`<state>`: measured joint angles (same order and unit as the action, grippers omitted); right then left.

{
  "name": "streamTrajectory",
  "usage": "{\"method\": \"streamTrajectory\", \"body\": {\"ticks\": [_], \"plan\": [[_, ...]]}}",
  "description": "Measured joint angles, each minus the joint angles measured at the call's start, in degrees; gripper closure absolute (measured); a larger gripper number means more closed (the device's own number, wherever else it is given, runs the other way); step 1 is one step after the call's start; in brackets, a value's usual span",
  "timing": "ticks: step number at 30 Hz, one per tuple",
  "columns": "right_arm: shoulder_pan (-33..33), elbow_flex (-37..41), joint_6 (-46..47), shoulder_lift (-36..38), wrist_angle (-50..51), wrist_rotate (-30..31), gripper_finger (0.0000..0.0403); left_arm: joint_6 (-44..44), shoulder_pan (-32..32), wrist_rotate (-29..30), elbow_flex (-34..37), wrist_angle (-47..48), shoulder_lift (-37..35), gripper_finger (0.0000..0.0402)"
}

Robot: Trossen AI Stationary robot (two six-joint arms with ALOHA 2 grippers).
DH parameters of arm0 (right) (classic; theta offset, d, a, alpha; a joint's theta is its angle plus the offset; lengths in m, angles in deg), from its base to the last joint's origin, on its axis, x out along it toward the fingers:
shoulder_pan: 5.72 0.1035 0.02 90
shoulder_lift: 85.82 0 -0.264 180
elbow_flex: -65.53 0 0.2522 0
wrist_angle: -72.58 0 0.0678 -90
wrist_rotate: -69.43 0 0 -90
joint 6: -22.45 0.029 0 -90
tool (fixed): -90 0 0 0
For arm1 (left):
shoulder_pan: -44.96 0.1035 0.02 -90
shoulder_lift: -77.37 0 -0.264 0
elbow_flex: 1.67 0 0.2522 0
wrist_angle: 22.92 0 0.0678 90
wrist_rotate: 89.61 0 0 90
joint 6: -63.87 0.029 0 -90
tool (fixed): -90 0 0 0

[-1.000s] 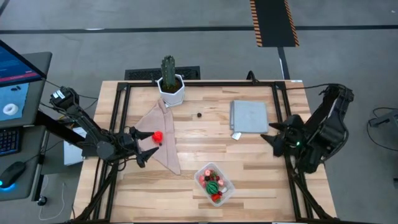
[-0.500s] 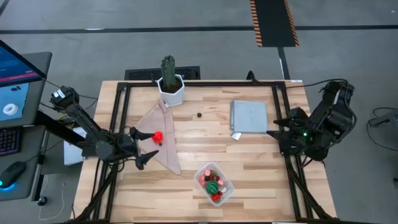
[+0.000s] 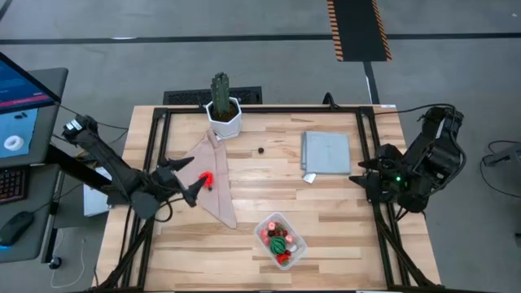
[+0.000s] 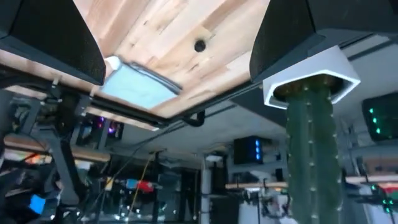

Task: Pick and placing Produce into tupperware
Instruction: Put the apple into the transparent bin

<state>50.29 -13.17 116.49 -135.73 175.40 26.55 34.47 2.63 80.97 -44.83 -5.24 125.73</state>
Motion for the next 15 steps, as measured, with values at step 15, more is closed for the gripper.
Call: {"method": "streamTrajectory", "body": {"ticks": [15], "plan": [[0.00, 0.00, 0.00, 0.00, 0.00, 0.02, 0.0030, -30.75, 20.02, -34.56, -16.94, 52.84, 0.37, 0.0015]]}}
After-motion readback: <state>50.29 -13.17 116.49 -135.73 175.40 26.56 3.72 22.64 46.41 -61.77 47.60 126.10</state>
